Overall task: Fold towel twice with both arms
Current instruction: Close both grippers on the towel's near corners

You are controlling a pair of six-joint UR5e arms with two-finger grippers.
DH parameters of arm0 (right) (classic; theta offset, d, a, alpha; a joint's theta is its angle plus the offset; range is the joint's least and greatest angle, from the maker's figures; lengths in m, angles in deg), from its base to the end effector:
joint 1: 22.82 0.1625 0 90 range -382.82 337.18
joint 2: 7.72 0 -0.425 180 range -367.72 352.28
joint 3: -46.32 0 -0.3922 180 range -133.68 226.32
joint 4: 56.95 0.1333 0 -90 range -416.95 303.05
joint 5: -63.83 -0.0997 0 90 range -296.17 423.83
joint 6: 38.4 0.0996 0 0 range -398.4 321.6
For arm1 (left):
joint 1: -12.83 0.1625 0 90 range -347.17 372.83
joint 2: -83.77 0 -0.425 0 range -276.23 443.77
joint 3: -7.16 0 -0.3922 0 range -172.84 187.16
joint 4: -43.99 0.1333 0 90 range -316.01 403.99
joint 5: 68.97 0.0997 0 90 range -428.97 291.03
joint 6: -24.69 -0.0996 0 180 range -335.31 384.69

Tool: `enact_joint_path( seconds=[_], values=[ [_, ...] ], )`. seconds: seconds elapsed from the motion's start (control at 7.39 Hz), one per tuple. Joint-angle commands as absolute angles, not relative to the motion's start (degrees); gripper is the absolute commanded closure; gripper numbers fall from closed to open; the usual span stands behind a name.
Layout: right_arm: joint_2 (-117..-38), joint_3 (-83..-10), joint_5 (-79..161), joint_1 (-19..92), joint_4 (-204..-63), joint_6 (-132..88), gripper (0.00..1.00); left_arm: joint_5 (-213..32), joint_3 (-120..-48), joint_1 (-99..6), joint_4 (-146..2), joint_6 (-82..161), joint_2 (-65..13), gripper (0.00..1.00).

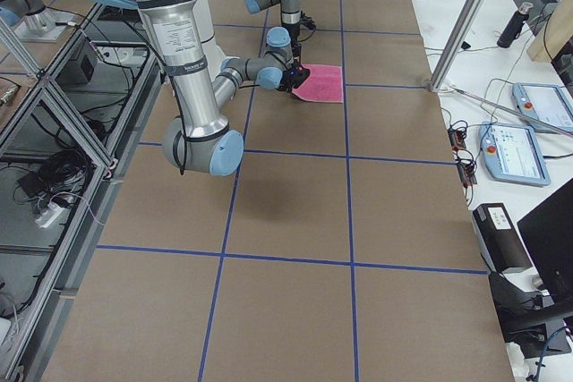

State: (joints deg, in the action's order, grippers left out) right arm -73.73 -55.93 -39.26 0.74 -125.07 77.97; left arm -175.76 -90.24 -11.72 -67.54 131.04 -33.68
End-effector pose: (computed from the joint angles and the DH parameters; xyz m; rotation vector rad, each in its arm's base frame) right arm -0.5279 -0.3510 0.2855 -0.2381 -1.0255 0.6759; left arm 0.5500 -0.3661 0.2853 -0.2006 1.0045 -0.5072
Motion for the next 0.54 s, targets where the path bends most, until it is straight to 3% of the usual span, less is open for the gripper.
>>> enact_joint_path(
  seconds=[0.0,0.41],
  values=[
    [-73.7,-56.0,-39.3,0.7,-125.1,78.0,1.00,-175.8,-89.9,-11.7,-67.5,131.0,-33.7,0.40],
    [-73.7,-56.0,-39.3,0.7,-125.1,78.1,1.00,-175.8,-89.8,-11.6,-67.5,131.0,-33.7,0.43]
  ],
)
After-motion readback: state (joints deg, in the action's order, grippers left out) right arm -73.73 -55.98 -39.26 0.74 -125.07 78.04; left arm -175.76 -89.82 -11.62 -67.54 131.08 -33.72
